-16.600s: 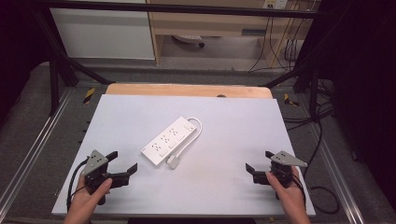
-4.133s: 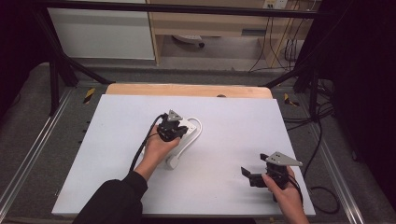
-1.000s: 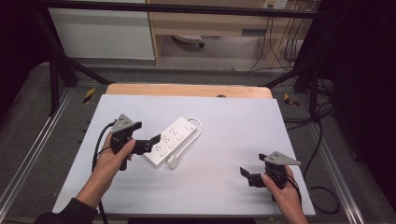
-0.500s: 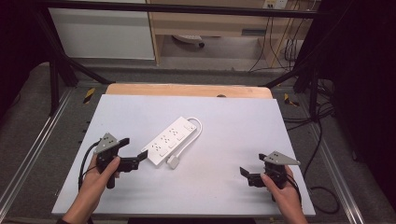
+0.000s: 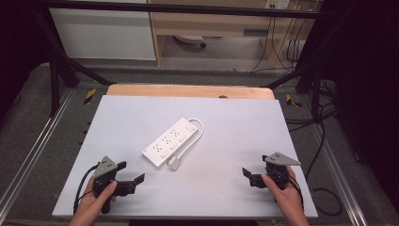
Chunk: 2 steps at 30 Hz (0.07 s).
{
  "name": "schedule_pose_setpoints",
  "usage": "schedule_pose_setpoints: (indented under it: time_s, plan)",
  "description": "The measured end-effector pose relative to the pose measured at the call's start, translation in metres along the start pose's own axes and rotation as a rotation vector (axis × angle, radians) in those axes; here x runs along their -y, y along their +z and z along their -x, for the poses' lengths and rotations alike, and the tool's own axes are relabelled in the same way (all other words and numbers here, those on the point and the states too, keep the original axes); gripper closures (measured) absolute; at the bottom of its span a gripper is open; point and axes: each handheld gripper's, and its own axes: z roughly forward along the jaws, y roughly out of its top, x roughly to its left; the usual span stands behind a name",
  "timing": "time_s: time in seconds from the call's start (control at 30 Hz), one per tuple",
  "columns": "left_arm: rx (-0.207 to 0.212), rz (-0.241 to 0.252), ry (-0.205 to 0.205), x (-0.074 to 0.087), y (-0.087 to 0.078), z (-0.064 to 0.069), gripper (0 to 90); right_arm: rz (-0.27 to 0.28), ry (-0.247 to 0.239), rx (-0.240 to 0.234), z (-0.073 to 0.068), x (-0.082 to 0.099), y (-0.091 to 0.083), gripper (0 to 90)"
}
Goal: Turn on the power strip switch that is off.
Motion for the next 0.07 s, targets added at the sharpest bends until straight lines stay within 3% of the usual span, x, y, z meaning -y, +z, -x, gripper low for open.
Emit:
schedule_pose_setpoints:
  time_s: [0.07]
  plan:
    - [-0.008,0.01,0.004,-0.0017,0.0006,0.0,9.3,-0.021,0.006,0.033,0.0018,0.001,0.0031,2.5]
